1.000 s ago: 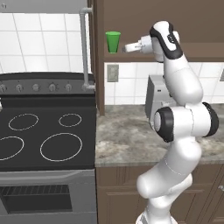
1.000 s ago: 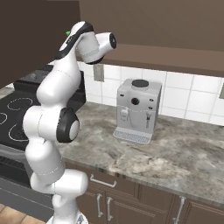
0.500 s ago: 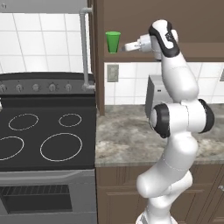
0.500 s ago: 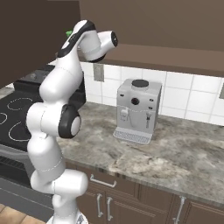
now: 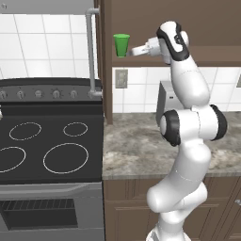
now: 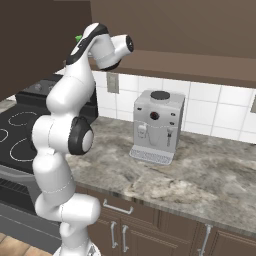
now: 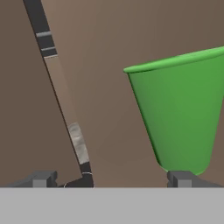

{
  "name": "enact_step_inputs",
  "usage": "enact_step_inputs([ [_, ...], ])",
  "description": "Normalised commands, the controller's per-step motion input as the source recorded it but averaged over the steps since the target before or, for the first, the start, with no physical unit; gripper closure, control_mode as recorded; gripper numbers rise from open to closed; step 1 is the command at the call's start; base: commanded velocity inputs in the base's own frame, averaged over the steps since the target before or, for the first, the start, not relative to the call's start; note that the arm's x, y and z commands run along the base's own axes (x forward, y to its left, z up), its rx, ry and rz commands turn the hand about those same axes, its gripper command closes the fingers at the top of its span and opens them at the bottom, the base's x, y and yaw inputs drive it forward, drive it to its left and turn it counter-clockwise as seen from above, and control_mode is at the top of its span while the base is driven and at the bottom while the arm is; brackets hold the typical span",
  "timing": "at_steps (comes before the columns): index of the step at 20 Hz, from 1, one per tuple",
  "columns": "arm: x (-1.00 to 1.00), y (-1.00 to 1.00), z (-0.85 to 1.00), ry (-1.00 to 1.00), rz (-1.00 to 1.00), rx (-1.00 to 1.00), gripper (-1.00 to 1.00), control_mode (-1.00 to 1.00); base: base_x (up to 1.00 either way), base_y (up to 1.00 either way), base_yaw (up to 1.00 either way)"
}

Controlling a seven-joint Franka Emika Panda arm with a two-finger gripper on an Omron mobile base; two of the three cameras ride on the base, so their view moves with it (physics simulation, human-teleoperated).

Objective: There is a tray on the dining counter. Grab the cup, mug, and pitcher and place them on the tray. The pitcher may be placed next to the tray if it cannot fit the tray.

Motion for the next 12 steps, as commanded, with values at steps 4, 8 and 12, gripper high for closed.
enact_step_inputs([
  [4, 0.08, 0.05, -0.05, -0.02, 0.0, -0.01, -1.0, -1.0, 0.0, 0.0, 0.0],
  [8, 0.09, 0.03, -0.03, -0.03, 0.0, 0.0, -1.0, -1.0, 0.0, 0.0, 0.0],
  [12, 0.1, 0.02, -0.01, -0.01, 0.0, 0.0, -1.0, -1.0, 0.0, 0.0, 0.0],
])
